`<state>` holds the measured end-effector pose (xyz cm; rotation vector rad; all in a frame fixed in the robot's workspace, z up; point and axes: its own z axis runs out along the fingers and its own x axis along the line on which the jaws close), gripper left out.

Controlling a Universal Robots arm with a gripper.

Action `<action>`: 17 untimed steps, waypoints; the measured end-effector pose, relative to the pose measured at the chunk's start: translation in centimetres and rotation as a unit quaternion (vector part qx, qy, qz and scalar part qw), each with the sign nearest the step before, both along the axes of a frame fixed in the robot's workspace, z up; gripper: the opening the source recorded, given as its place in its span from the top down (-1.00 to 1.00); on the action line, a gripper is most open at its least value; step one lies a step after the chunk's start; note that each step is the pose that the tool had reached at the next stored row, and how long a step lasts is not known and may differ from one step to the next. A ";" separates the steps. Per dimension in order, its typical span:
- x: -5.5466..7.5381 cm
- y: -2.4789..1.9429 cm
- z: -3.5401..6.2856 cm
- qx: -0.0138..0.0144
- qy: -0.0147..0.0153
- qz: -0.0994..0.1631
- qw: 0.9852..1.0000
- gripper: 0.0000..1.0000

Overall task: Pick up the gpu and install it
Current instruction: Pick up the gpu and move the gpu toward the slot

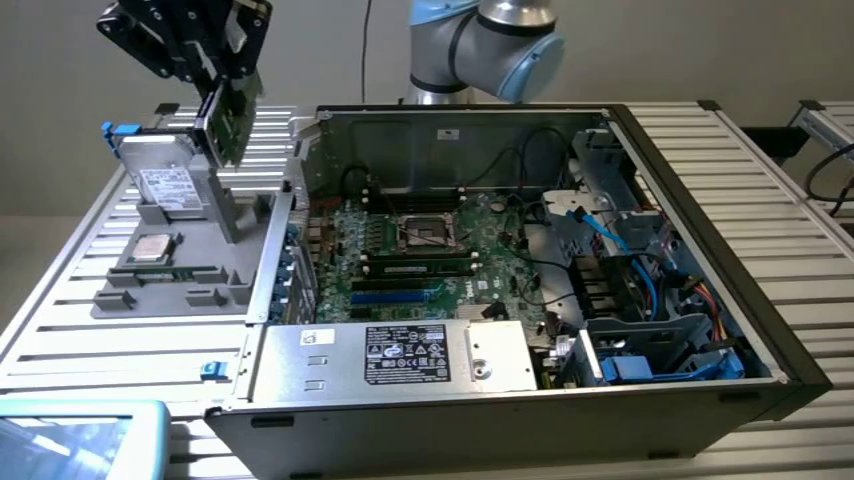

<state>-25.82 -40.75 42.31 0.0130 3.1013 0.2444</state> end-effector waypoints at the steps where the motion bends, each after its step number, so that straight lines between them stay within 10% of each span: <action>1: 0.4 -0.01 0.10 0.000 0.001 0.000 1.000 0.44; 14: 5.6 -0.20 0.45 0.000 0.015 0.000 1.000 0.44; 17: 6.5 -0.24 0.56 0.000 0.023 0.000 1.000 0.44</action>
